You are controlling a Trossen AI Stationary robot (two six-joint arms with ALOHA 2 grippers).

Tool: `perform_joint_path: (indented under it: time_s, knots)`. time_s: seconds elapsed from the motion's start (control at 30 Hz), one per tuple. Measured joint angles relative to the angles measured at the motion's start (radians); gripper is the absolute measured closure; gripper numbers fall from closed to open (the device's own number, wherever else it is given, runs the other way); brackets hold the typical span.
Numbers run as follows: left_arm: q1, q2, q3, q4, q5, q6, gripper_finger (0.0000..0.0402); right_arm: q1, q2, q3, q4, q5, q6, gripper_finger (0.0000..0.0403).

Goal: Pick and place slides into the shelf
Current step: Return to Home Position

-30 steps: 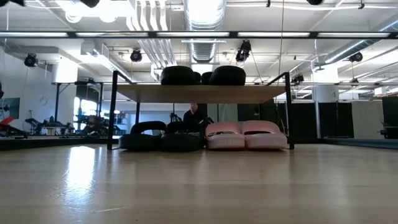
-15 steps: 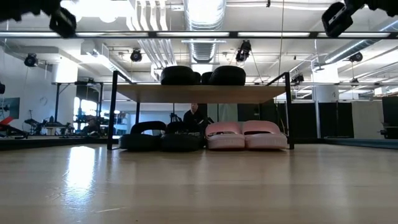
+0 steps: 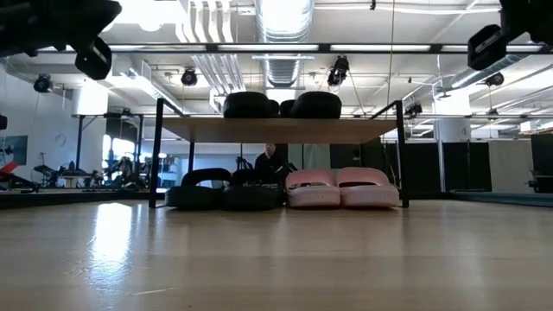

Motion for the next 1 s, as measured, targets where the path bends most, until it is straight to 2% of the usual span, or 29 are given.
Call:
perform_joint_path:
  time_s: [0.2,0.43,0.57,0.63,0.87,1.0]
  knots:
    - [0.007,0.000,-0.006,0.001,0.000,-0.003,0.0398,-0.021,0.028,-0.014,0.007,0.078,0.020,0.0390]
    - [0.026,0.002,-0.002,0.007,-0.003,-0.023,0.0398,-0.085,0.186,-0.015,0.145,0.079,-0.009,0.0390]
    - [0.038,0.002,-0.002,0.007,-0.016,-0.041,0.0398,-0.181,0.260,-0.015,0.140,0.070,0.053,0.0390]
    - [0.040,0.001,-0.002,0.008,-0.023,-0.047,0.0398,-0.248,0.290,-0.015,0.129,0.018,0.103,0.0390]
    - [0.041,0.010,-0.002,0.008,-0.024,-0.049,0.0398,-0.490,0.314,-0.011,0.156,-0.299,0.202,0.0390]
    - [0.041,0.008,-0.002,0.007,-0.026,-0.049,0.0398,-0.514,0.319,-0.009,0.152,-0.495,0.332,0.0390]
